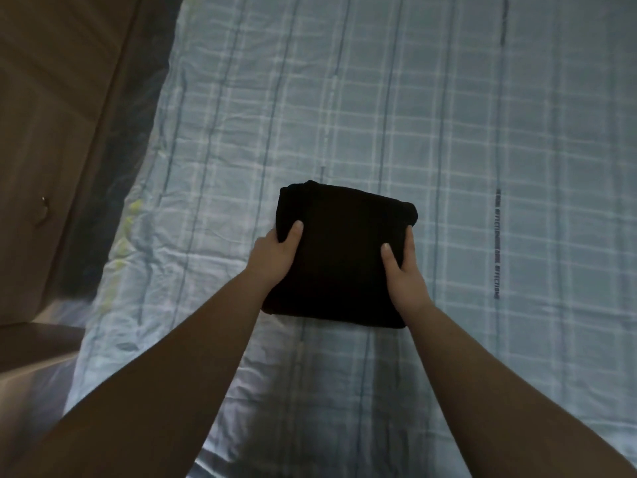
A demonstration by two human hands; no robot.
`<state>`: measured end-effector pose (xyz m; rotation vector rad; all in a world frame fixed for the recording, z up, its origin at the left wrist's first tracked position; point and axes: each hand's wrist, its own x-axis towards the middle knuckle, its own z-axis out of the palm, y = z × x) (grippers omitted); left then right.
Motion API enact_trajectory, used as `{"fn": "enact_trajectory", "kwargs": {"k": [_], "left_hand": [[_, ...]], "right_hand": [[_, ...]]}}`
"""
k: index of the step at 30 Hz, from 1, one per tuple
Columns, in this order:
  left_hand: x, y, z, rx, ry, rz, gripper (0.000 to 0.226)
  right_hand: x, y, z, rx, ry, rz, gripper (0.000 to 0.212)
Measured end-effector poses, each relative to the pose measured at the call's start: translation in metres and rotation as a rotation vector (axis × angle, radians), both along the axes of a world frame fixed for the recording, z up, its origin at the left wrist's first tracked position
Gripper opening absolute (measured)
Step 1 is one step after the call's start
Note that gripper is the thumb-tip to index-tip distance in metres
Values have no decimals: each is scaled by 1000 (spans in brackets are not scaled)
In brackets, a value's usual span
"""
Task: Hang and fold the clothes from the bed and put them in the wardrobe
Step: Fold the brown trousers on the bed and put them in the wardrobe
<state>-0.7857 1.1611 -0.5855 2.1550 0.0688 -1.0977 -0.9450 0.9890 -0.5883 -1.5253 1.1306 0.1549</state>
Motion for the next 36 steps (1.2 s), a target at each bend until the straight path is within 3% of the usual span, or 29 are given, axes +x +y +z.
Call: {"fn": "enact_trajectory", "kwargs": {"k": [2, 5, 8, 10, 13, 22, 26, 33, 36], "left_hand": [[4, -2, -2, 23, -13, -38, 89], [6, -2, -4, -96, 191, 92, 93], [11, 0, -5, -57, 300, 153, 111], [13, -1, -2, -84, 406, 194, 102], [13, -3, 4, -108, 475, 230, 91], [-5, 17, 71, -275, 319, 290, 76], [-17, 40, 133, -349, 215, 319, 82], [-52, 97, 251, -531, 87, 475, 49], [-69, 134, 292, -591, 30, 554, 59]], "right_hand": [[0, -6, -3, 72, 5, -9, 65], [-5, -15, -5, 178, -41, -36, 60], [-3, -16, -9, 262, 26, -158, 79], [3, -13, -7, 278, 123, -172, 79], [9, -12, 1, 404, 112, -215, 87], [5, 2, 68, 408, -15, -255, 70], [7, 6, 128, 509, -78, -212, 44], [11, 42, 248, 471, -188, -27, 48], [14, 72, 290, 406, -250, 71, 50]]}}
